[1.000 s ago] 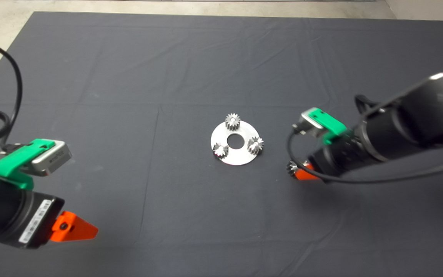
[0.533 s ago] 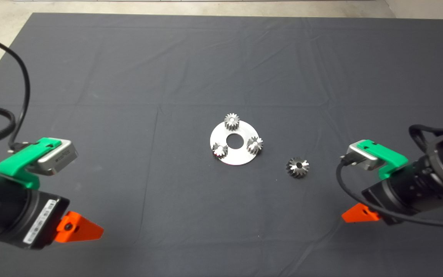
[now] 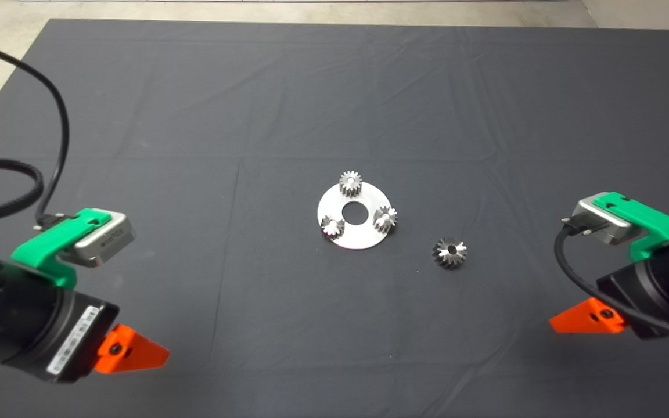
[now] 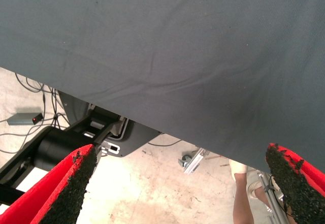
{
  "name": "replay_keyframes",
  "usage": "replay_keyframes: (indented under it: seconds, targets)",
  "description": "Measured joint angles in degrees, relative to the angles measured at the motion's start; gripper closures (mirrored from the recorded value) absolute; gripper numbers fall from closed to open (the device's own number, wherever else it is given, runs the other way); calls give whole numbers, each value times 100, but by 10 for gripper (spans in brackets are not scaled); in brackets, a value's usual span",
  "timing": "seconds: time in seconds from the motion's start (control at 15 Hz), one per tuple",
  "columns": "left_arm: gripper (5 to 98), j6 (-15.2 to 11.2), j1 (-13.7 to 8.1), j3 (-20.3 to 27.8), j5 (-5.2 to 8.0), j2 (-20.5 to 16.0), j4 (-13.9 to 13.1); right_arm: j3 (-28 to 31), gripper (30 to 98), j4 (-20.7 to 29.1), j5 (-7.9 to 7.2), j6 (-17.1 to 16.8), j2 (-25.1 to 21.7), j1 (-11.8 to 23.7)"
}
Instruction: Remove an incorrectly installed larger gear and replace it with the correct smaller gear
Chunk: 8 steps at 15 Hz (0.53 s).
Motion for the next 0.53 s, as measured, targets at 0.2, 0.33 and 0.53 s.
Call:
replay_keyframes:
  seconds: [0.2, 0.33, 0.53]
  targets:
    - [55, 0, 0, -19, -14, 33, 1, 5, 407, 0, -27, 0, 24, -2]
    - [55, 20, 0, 11, -22, 30, 4, 0, 360, -2, -24, 0, 63, -2]
    - [55, 28, 0, 66, -203, 76, 1, 5, 317, 0, -11, 48, 27, -5]
